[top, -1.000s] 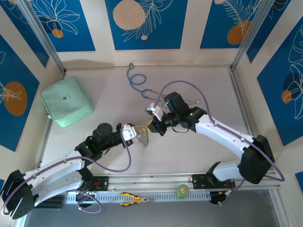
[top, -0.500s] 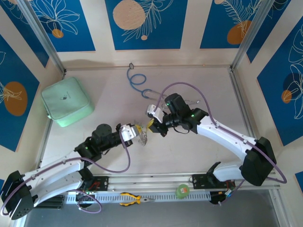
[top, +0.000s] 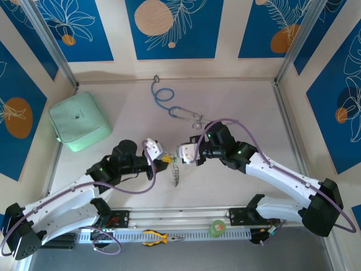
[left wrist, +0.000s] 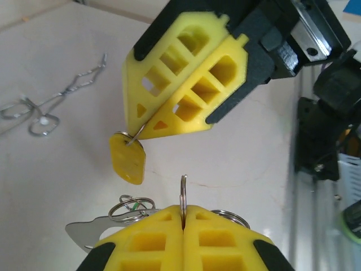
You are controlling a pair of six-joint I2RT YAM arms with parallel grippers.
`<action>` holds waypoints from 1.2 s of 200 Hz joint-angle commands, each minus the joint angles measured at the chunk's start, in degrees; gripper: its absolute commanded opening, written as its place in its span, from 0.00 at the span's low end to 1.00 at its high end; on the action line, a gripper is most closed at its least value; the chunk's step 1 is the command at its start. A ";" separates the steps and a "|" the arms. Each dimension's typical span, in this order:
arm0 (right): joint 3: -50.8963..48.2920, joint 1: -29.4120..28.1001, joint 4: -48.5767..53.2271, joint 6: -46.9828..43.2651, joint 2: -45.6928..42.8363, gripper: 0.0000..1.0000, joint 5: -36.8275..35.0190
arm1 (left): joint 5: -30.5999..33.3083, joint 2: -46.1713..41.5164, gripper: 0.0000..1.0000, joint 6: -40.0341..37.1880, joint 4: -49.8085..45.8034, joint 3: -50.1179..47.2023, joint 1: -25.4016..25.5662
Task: Put the keys on the keyring
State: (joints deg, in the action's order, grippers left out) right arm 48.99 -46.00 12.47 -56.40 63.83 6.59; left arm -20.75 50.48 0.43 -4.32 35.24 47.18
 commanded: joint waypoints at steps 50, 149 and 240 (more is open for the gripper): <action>1.46 -1.07 7.83 -8.95 -2.75 0.00 1.45 | -8.52 5.62 0.00 11.04 -9.06 7.28 -4.10; 1.78 -3.71 3.96 -6.94 1.04 0.00 -1.44 | -12.97 8.85 0.00 12.58 -8.69 8.53 -6.12; 1.19 -4.58 4.32 -7.32 1.12 0.00 -1.84 | -11.96 8.84 0.00 13.17 -8.26 8.19 -6.16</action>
State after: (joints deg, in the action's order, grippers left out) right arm 49.39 -49.93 17.08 -63.64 64.86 4.45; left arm -31.53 59.40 12.43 -13.37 41.67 41.63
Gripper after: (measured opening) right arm 0.050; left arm 0.064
